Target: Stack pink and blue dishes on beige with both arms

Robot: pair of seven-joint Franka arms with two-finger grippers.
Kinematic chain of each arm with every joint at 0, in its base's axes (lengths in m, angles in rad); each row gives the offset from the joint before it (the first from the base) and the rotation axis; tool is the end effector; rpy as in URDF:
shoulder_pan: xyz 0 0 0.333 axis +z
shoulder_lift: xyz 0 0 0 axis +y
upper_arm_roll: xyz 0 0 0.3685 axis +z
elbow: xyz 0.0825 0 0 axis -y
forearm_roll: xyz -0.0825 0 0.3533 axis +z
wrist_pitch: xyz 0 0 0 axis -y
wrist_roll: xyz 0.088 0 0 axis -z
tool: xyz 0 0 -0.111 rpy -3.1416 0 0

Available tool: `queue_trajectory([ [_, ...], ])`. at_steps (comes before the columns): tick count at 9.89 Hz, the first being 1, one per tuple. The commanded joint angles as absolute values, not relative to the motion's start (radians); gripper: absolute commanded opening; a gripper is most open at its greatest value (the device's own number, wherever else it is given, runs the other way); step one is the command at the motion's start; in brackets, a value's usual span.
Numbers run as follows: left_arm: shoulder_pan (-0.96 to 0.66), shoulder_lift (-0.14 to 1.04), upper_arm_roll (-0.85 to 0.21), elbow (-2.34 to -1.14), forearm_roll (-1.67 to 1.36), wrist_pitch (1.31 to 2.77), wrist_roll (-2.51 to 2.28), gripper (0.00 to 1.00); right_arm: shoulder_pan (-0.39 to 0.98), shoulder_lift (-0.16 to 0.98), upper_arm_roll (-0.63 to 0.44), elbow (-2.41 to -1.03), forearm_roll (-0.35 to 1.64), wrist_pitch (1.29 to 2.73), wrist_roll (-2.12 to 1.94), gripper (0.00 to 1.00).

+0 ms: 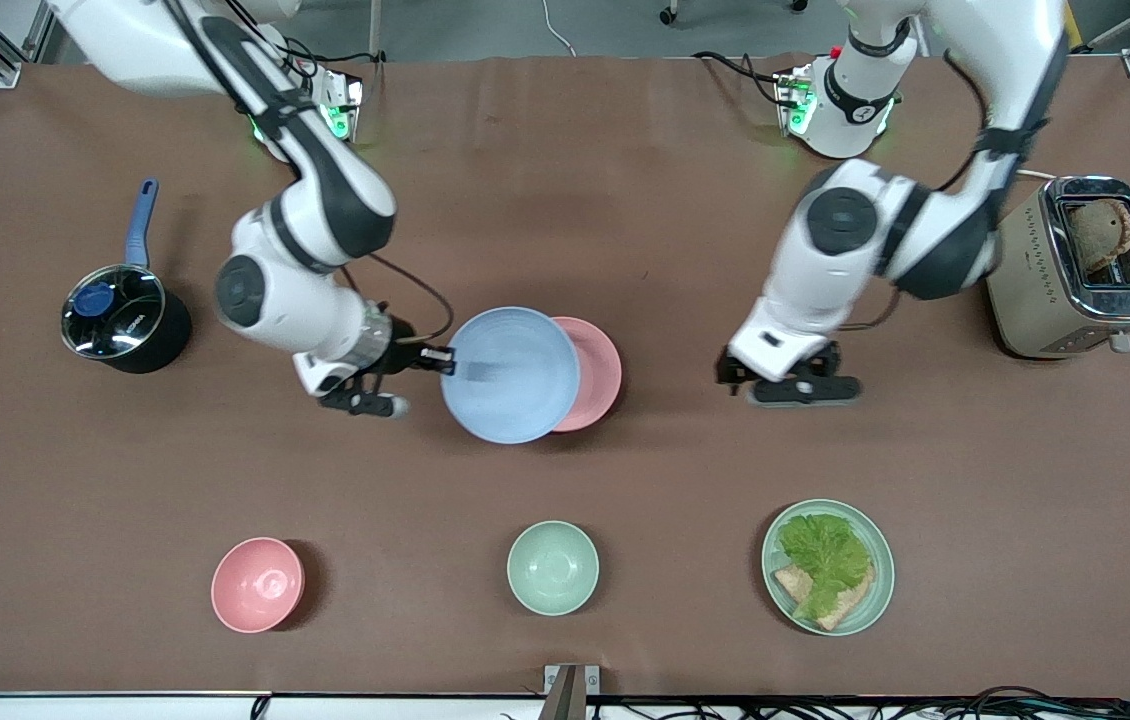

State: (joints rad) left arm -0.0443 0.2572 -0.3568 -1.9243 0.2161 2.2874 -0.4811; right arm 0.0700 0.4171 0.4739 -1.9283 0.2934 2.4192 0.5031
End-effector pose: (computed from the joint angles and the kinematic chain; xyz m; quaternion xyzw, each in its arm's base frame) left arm 0.5683 -0.2173 0.4413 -0.9970 0.0178 -0.0747 0.0107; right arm 0.5527 0.3025 0.3703 -0.9741 0.1061 0.0528 0.1926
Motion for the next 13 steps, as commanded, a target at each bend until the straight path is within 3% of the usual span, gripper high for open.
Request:
queue_trajectory([
  [1,-0.048,0.155,-0.235,-1.945,0.071,2.191,-0.218,1.00,0.122,0.431,0.479,-2.000,0.281,2.573,0.543,0.02],
  [3,-0.046,0.072,-0.137,-1.855,0.038,1.988,-0.025,1.00,0.146,0.463,0.477,-2.037,0.279,2.670,0.555,0.02],
  [5,-0.046,0.049,-0.051,-1.678,0.034,1.724,0.047,1.00,0.159,0.474,0.477,-2.054,0.278,2.704,0.555,0.03],
  [9,-0.038,0.034,0.005,-1.476,0.038,1.614,0.048,1.00,0.170,0.522,0.477,-2.094,0.268,2.806,0.552,0.11],
  [10,-0.035,0.040,0.005,-1.424,0.035,1.556,0.048,1.00,0.164,0.522,0.477,-2.094,0.268,2.804,0.549,0.45],
  [11,-0.023,0.041,0.006,-1.404,0.035,1.486,0.052,1.00,0.155,0.514,0.477,-2.092,0.268,2.797,0.546,0.99],
  [13,-0.023,0.028,0.009,-1.405,0.034,1.453,0.070,1.00,0.082,0.403,0.469,-2.086,0.223,2.665,0.543,1.00],
])
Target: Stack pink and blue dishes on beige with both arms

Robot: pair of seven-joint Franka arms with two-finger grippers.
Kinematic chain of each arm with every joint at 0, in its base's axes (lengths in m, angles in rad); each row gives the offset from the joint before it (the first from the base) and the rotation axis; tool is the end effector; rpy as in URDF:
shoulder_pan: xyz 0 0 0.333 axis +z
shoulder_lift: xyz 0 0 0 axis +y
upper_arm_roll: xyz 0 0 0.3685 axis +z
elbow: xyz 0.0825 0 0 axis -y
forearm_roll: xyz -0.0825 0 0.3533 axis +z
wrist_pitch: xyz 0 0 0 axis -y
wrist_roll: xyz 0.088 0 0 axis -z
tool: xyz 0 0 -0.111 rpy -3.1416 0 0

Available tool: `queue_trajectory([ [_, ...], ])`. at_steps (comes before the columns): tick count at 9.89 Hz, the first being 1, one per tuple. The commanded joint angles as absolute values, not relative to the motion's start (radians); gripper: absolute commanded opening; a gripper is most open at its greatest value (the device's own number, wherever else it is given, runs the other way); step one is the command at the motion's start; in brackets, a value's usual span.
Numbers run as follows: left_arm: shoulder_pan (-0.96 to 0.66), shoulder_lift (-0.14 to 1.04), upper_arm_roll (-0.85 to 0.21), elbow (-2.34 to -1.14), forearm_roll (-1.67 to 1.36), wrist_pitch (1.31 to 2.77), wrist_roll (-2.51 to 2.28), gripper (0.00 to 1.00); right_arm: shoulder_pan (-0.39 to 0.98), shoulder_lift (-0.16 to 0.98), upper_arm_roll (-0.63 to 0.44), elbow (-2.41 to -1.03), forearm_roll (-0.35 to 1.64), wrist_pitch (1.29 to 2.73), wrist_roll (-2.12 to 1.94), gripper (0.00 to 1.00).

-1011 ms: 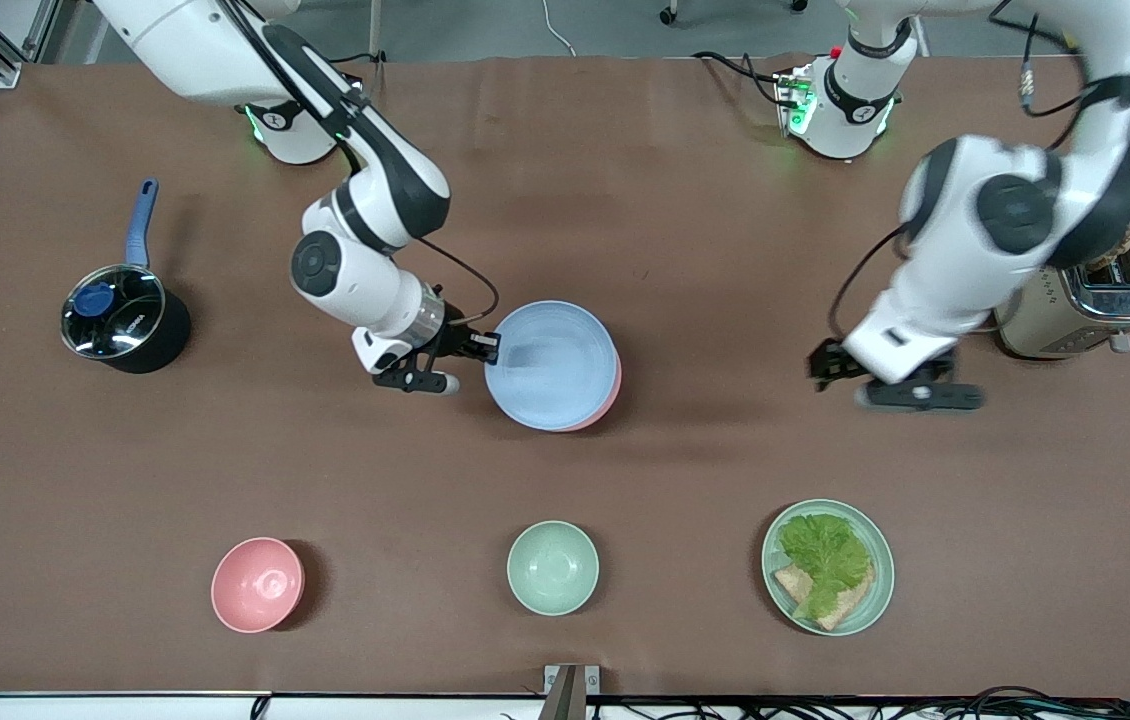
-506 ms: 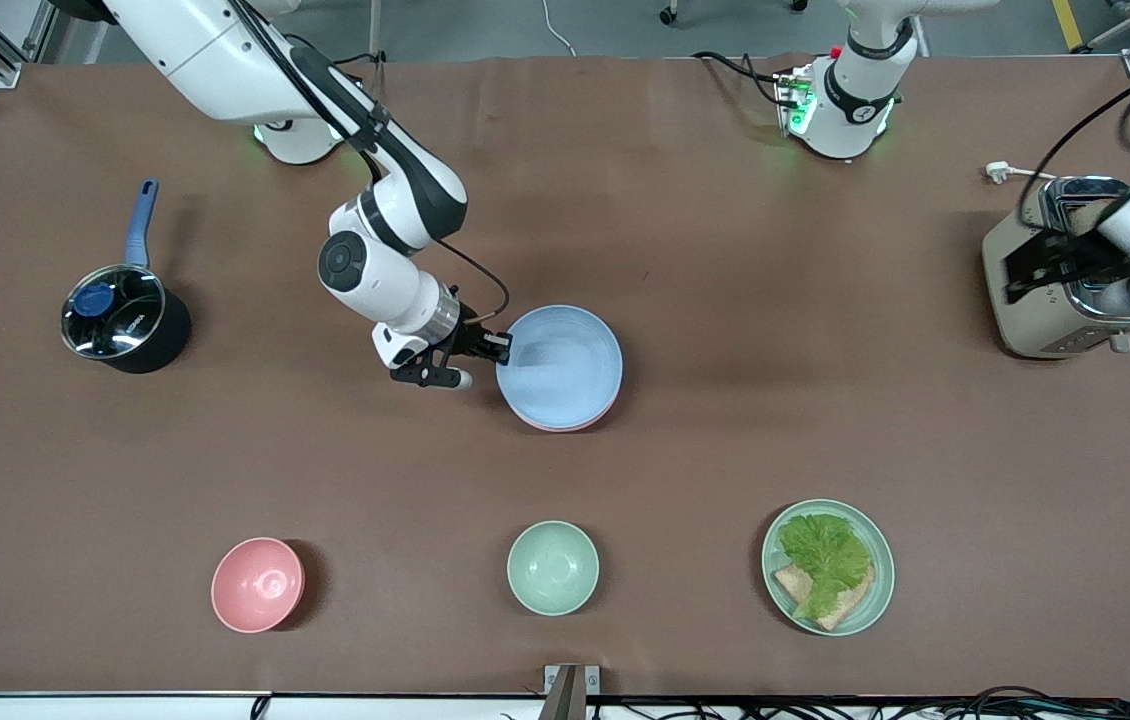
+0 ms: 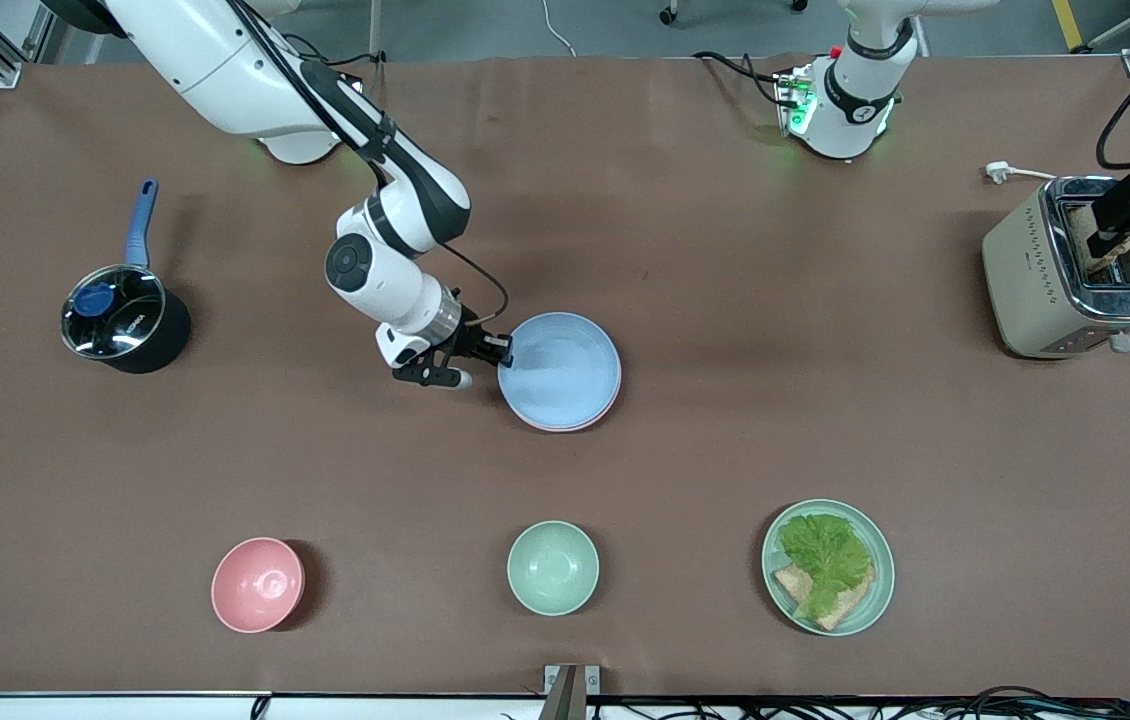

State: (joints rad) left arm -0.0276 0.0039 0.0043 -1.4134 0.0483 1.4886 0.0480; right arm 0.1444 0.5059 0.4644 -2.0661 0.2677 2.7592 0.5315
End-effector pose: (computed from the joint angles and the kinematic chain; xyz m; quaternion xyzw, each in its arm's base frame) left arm 0.5161 -0.0063 0.7324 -0.9985 0.0328 -0.0353 0.0244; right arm 0.5267 0.3252 0.2958 -0.9731 0.1165 0.0014 0.1990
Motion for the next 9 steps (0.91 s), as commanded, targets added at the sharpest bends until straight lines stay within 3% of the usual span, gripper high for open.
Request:
queue_trajectory([
  [1,-0.009,0.019,0.012,-1.410,0.025,1.415,0.081,1.00,0.025,0.320,0.463,-2.079,0.153,2.555,0.546,1.00],
  [3,0.008,0.017,0.014,-1.413,-0.015,1.414,0.066,1.00,-0.075,0.145,0.433,-2.048,0.059,2.353,0.548,1.00],
  [5,-0.005,0.012,0.023,-1.417,-0.014,1.419,0.031,1.00,-0.074,0.039,0.245,-1.943,0.035,2.110,0.473,1.00],
  [7,-0.026,0.011,0.028,-1.419,-0.003,1.430,0.025,1.00,-0.075,-0.009,0.113,-1.844,0.035,1.961,0.377,1.00],
  [9,-0.029,-0.003,0.034,-1.433,-0.005,1.433,0.025,1.00,-0.080,0.001,0.052,-1.617,0.037,1.747,0.282,1.00],
])
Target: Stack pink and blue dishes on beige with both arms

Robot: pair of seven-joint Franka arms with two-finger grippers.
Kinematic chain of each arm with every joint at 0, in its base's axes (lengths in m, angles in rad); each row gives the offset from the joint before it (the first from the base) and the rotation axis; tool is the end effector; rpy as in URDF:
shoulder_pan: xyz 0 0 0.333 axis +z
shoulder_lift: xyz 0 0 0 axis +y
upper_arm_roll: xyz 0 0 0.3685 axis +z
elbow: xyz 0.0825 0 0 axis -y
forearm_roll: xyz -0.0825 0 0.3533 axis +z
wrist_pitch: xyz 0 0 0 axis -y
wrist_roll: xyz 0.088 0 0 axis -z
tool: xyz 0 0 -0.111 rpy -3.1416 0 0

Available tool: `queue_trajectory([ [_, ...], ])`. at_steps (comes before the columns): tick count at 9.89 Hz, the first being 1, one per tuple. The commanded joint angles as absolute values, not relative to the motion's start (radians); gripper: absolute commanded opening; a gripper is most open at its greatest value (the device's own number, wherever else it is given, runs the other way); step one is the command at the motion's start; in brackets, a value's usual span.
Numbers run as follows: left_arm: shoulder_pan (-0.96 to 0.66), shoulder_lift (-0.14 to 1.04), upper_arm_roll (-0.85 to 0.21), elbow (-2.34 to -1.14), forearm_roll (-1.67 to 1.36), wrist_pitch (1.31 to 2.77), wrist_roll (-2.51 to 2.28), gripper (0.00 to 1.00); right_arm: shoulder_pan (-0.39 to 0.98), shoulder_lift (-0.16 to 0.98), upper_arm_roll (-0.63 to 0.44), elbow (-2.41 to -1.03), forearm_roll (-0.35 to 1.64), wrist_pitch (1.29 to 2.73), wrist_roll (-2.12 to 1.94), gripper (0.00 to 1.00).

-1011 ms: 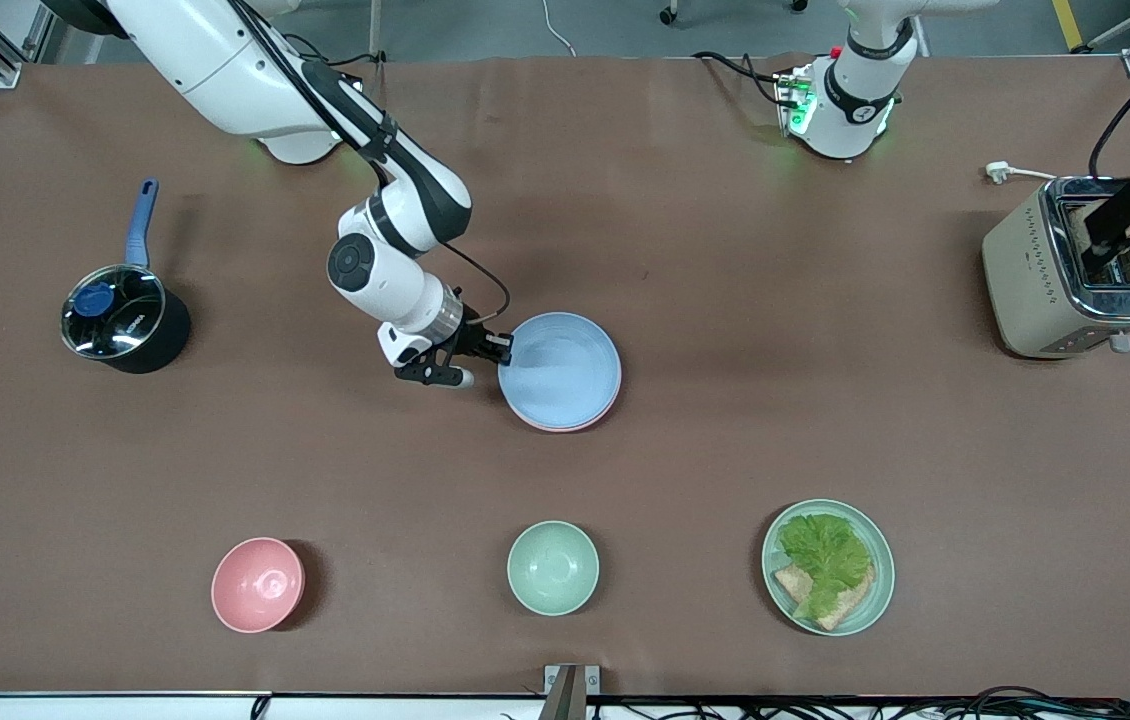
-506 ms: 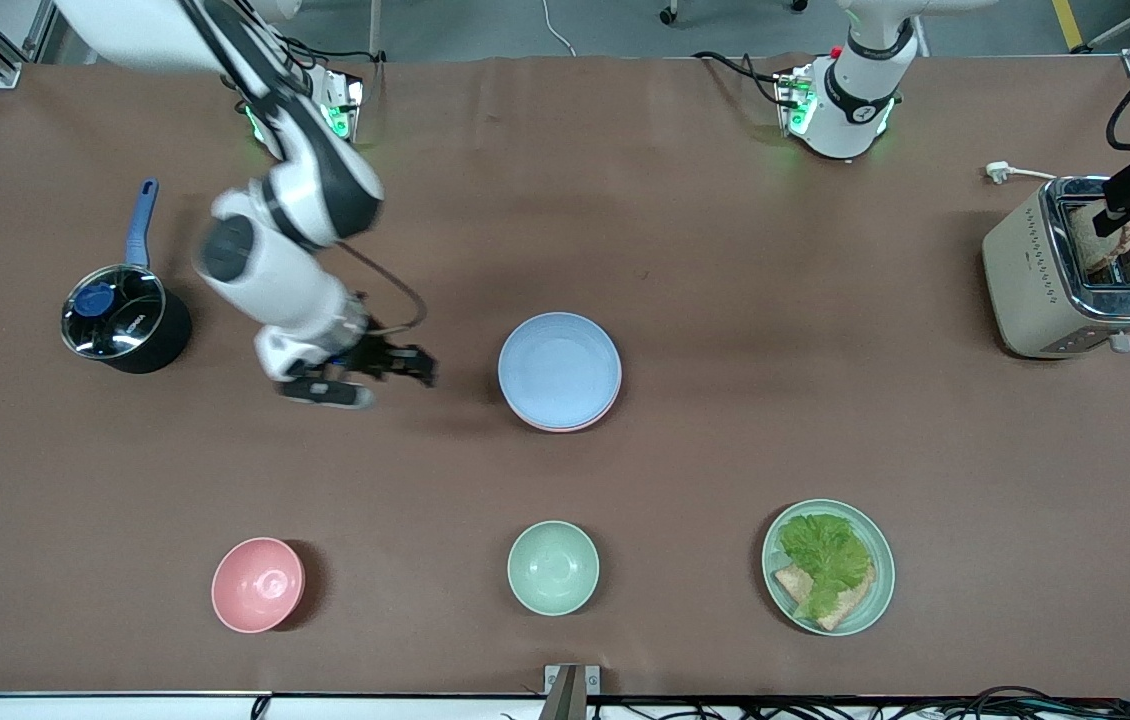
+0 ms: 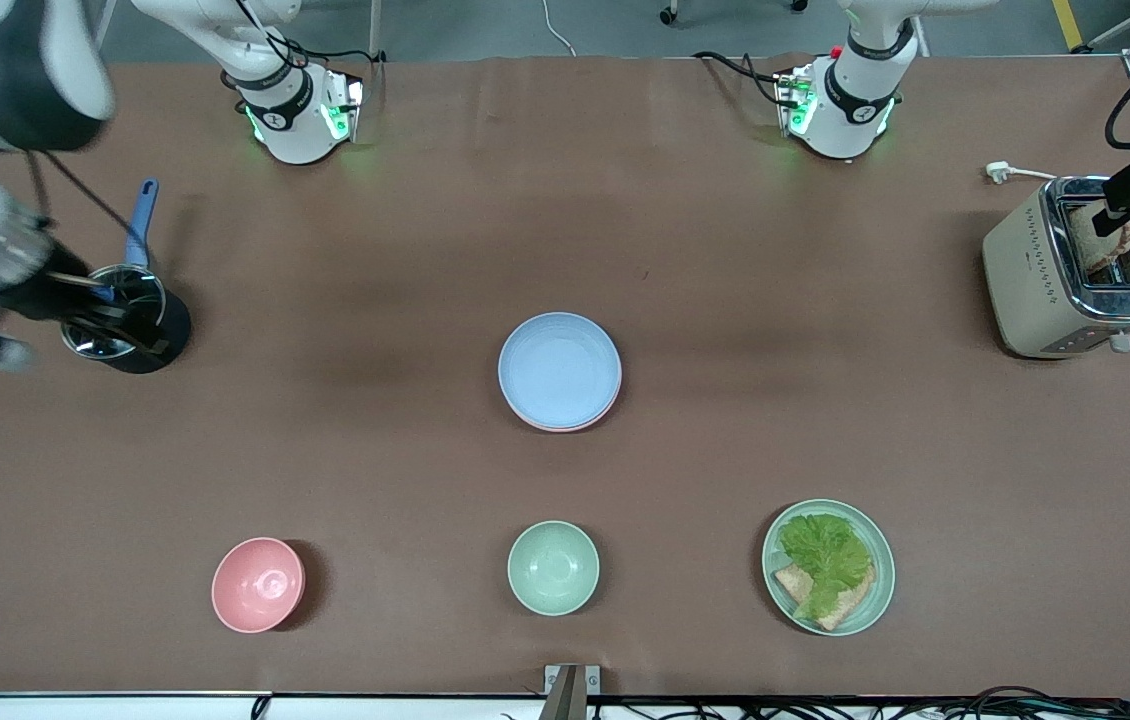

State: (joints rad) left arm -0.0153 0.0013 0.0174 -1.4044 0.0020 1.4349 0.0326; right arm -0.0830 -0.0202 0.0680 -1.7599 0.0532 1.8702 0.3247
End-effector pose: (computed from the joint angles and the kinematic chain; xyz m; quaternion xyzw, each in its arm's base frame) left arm 0.5091 0.0013 0.7325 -0.9998 0.0151 -0.0146 0.0012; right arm 0.5389 -0.0034 0.6265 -0.9821 0.1747 -0.0605 0.0349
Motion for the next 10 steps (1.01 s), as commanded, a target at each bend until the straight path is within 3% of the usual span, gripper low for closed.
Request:
queue_trajectory([
  [1,-0.029,-0.008,0.034,-1.437,-0.005,1.434,0.025,1.00,-0.077,0.003,0.017,-1.552,0.038,1.652,0.199,1.00],
  [3,-0.029,-0.006,0.035,-1.439,-0.003,1.447,0.025,1.00,-0.081,0.002,-0.031,-1.505,0.040,1.615,0.140,1.00],
  [5,-0.029,-0.008,0.041,-1.440,-0.002,1.447,0.012,1.00,-0.100,0.003,-0.037,-1.434,0.052,1.493,0.132,1.00],
  [10,-0.028,-0.009,0.034,-1.453,-0.015,1.447,-0.040,1.00,-0.101,0.002,-0.022,-1.427,0.012,1.441,0.094,1.00],
])
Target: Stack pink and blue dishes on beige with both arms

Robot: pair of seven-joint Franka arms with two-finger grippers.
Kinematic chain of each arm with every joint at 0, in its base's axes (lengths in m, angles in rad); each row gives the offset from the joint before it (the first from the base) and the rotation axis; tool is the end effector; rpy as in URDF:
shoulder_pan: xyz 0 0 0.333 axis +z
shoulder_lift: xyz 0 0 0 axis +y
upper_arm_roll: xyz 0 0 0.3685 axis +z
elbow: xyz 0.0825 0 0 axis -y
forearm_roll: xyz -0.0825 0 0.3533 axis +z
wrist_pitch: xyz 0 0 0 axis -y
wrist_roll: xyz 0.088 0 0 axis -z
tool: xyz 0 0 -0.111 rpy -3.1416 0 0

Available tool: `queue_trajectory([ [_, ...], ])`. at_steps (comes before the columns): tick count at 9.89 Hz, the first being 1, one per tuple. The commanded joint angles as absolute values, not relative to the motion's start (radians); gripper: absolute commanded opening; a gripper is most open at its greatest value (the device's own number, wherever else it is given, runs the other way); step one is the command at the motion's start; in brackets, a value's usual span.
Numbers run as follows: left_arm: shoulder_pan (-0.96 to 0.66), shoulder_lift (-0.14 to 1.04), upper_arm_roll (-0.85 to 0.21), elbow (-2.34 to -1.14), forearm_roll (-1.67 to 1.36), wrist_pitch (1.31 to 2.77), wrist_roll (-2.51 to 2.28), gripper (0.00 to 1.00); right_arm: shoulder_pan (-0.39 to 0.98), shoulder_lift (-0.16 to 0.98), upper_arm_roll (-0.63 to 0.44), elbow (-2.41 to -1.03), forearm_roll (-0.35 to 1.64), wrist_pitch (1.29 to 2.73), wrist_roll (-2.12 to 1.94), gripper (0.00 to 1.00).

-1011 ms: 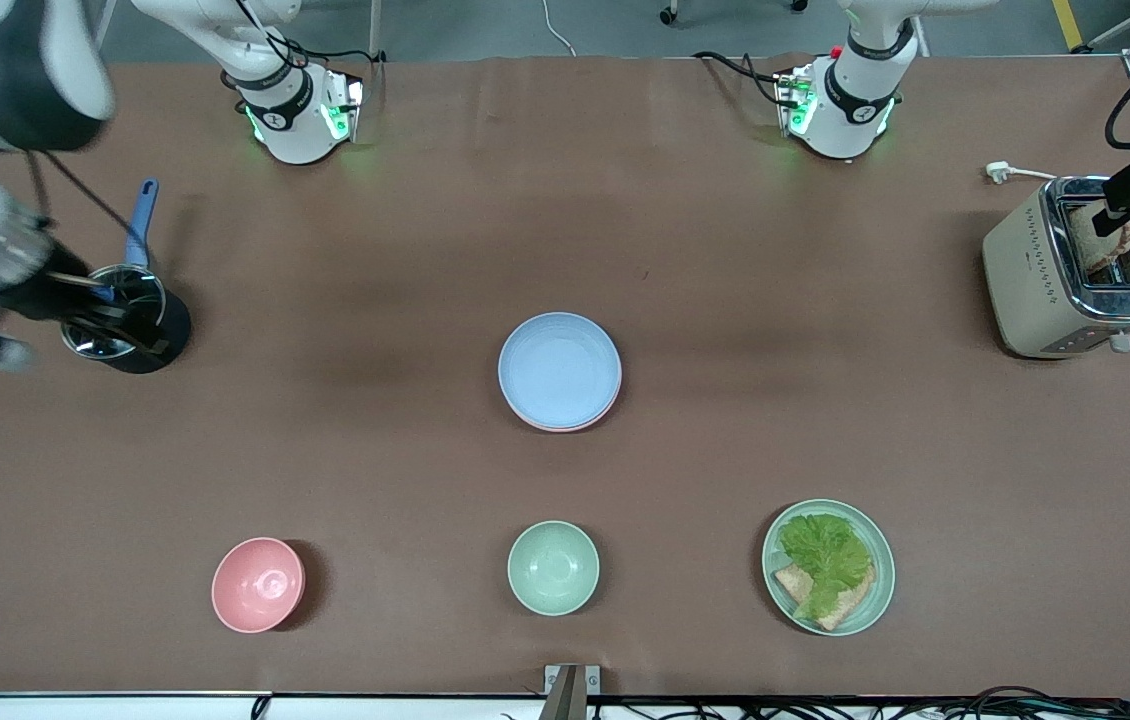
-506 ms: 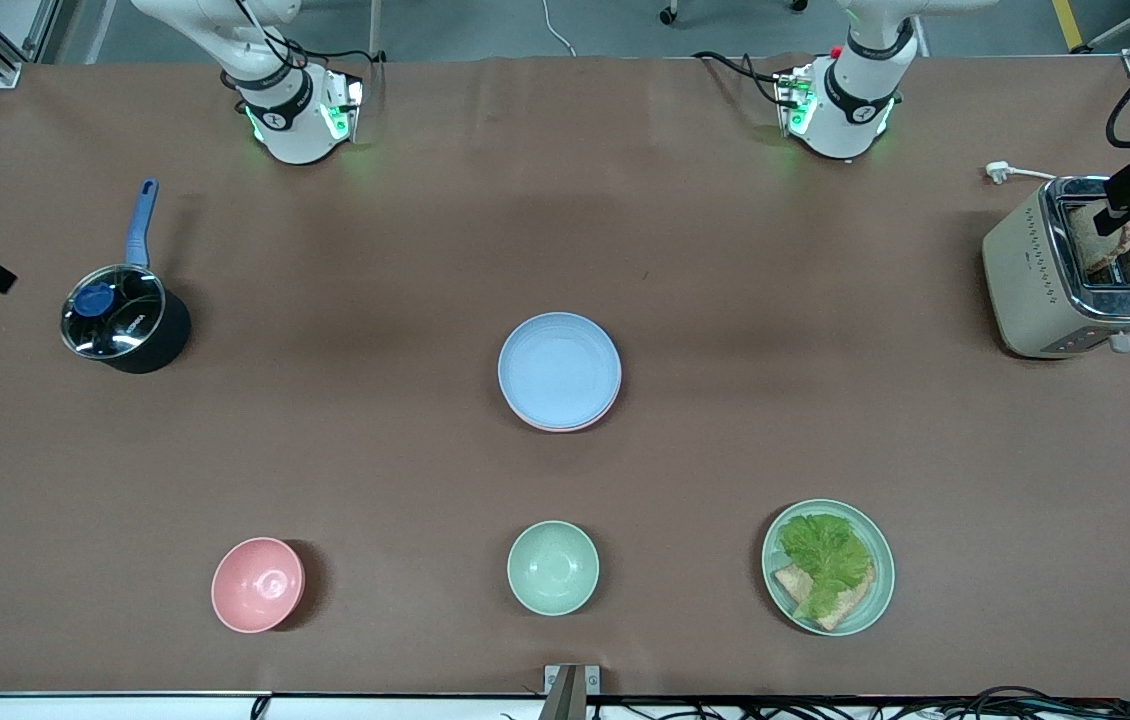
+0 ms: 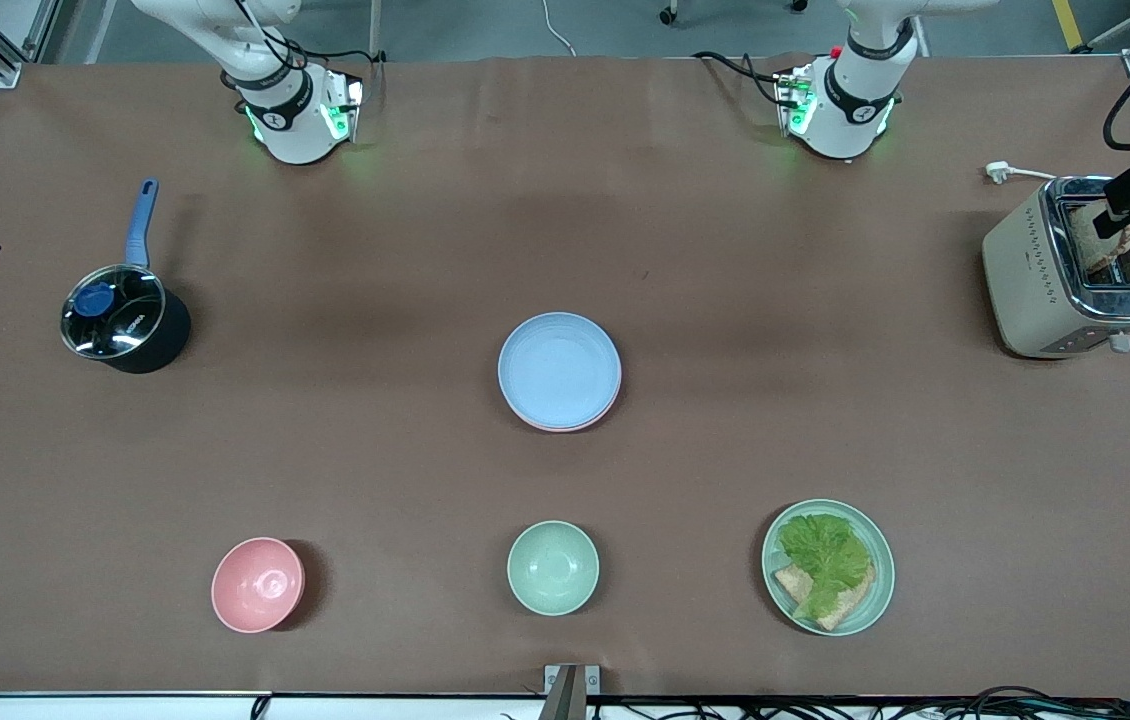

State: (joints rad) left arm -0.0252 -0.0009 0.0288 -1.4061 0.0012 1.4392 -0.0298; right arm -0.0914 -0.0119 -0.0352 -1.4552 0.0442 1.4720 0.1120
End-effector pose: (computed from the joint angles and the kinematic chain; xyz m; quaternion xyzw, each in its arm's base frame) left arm 0.5088 0.0020 0.7332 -0.9997 -0.0168 -0.0170 0.0004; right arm 0.5058 -0.0592 0.7209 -0.9928 0.1165 -0.0145 0.0221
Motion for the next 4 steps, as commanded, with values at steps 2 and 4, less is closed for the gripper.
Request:
queue_trajectory([
  [2,-0.028,-0.009,0.034,-1.453,-0.015,1.447,-0.029,1.00,-0.100,0.003,-0.002,-1.427,-0.017,1.439,0.084,1.00],
  [4,-0.028,-0.009,0.034,-1.453,-0.015,1.447,-0.029,1.00,-0.092,0.002,0.008,-1.430,-0.026,1.428,0.065,1.00],
])
